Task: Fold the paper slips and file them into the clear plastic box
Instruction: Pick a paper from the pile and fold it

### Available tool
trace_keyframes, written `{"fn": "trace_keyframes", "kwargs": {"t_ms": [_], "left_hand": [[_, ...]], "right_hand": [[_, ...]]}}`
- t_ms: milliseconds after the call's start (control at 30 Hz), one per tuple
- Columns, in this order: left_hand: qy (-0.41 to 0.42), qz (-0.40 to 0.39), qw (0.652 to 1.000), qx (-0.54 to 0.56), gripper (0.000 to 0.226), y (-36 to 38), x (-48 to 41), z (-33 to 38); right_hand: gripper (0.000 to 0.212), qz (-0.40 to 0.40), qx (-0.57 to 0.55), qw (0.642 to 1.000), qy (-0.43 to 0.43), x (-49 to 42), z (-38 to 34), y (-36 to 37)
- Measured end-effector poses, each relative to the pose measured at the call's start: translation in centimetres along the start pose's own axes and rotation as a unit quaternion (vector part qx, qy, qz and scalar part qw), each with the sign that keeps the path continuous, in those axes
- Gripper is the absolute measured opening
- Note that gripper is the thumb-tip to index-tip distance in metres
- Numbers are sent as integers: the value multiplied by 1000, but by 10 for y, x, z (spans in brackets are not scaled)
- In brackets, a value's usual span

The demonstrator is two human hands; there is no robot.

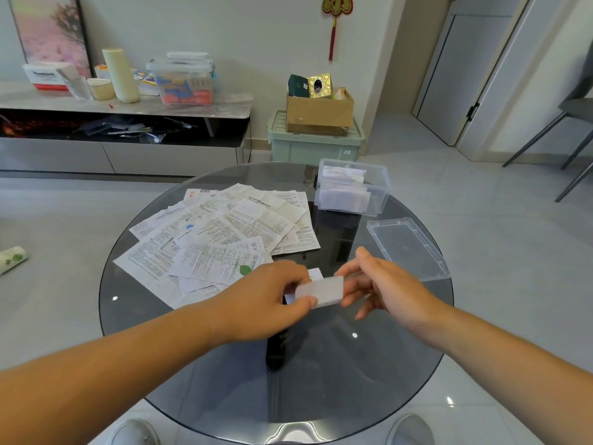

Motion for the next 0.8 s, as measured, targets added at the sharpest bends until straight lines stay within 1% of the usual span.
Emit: {"fn": "trace_keyframes", "kwargs": {"t_ms": [33, 100, 133, 200, 267, 333, 400, 433, 467, 567, 667, 800], "left_hand": [[-8, 21, 1000, 11, 17, -2, -3, -1], [-19, 64, 998, 19, 17, -6, -9, -4], [-25, 81, 996, 14, 16, -8, -12, -5], [-38, 97, 995, -5, 12, -9, -17, -9], [-47, 96, 994, -25, 13, -9, -20, -14], [-50, 88, 994, -39, 26, -7, -21, -18], [-46, 79, 995, -47, 49, -4, -21, -20], [-41, 78, 995, -55, 56, -3, -22, -21], [-33, 79, 994, -64, 57, -3, -22, -22], [-3, 78, 992, -104, 43, -5, -22, -22], [-5, 41, 986, -164, 23, -7, -24, -22], [-29, 6, 985, -168, 24, -7, -25, -23]], "right_hand": [[44, 4, 46, 999, -25, 0, -1, 1], [21, 9, 132, 989, -60, -1, -3, 6], [17, 11, 165, 984, -68, -3, -3, 8], [33, 31, 214, 973, -79, -8, -4, 13], [48, 54, 237, 967, -79, -13, -6, 16], [56, 68, 253, 962, -72, -18, -5, 19], [58, 74, 302, 948, -71, -21, -4, 22], [58, 74, 324, 941, -71, -21, -5, 24], [59, 74, 331, 938, -69, -22, -5, 25], [58, 83, 349, 932, -56, -23, -7, 24], [48, 85, 382, 919, -48, -25, -8, 20], [23, 43, 390, 919, -49, -25, -7, 16]]}}
Point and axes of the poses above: each hand's wrist, its own x-axis away from the middle knuckle, its own y-axis out of the palm, z = x × y, the point moved 4 cm from there along -x, towards the middle knuckle, and after that the axes turned 14 degrees about x, right-handed, at the moved point
